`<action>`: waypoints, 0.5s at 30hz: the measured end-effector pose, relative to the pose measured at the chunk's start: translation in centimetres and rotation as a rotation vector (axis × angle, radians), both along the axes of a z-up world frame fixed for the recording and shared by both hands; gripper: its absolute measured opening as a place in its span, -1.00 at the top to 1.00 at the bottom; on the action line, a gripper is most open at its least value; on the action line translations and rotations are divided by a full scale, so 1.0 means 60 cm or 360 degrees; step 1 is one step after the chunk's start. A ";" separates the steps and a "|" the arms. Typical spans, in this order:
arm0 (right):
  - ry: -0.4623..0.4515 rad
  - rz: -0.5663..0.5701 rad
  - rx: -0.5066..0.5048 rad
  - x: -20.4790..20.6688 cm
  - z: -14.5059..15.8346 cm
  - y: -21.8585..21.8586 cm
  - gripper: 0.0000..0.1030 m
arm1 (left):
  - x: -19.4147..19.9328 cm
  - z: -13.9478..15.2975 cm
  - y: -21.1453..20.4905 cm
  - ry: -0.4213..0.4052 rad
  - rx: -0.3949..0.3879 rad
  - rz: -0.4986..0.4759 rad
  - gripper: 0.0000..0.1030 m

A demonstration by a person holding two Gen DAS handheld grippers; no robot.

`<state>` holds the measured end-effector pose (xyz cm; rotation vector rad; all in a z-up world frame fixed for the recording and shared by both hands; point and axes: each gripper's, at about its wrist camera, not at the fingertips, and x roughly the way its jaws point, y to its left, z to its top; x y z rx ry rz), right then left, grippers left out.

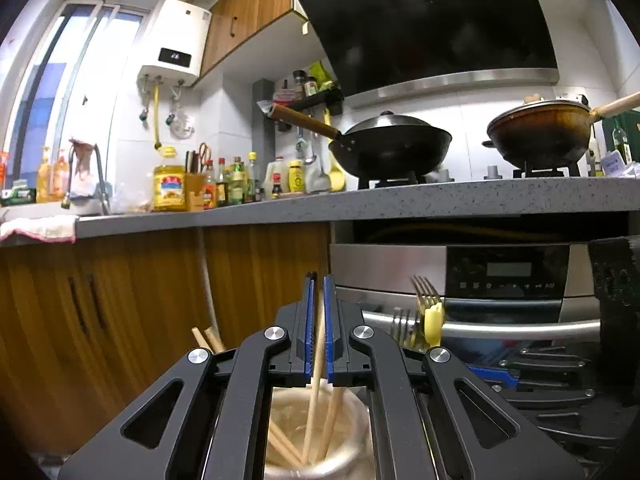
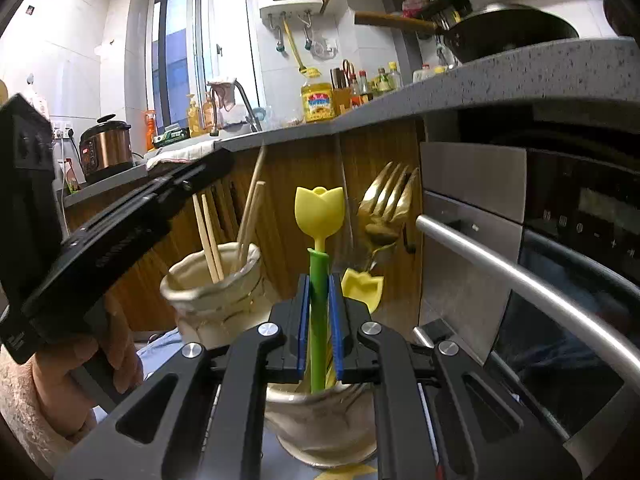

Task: Organize utensils
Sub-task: 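Open left tool to release chopstick while right tool releases green spoon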

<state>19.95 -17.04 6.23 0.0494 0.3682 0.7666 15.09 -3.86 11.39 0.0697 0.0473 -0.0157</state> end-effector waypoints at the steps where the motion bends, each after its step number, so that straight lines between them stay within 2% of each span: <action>1: 0.0005 0.0002 0.0001 -0.001 -0.001 -0.001 0.81 | -0.001 0.000 -0.001 -0.0002 0.0004 0.0000 0.75; 3: 0.0017 0.0003 0.0009 0.000 -0.001 -0.005 0.77 | 0.001 0.003 -0.002 -0.0001 0.0015 0.0011 0.74; 5: 0.0019 0.0014 0.0031 -0.001 0.001 -0.010 0.46 | 0.000 0.008 -0.001 -0.0002 0.0018 0.0018 0.73; 6: 0.0012 0.0018 0.0043 -0.003 0.003 -0.013 0.43 | -0.002 0.008 -0.002 -0.0008 0.0016 0.0018 0.73; 12: -0.0003 -0.0001 0.0086 -0.023 0.017 -0.035 0.38 | -0.042 0.037 -0.005 -0.0052 0.0017 0.0023 0.59; 15: -0.0001 -0.0042 0.0059 -0.039 0.021 -0.045 0.37 | -0.072 0.042 -0.005 -0.0043 0.0007 0.0017 0.52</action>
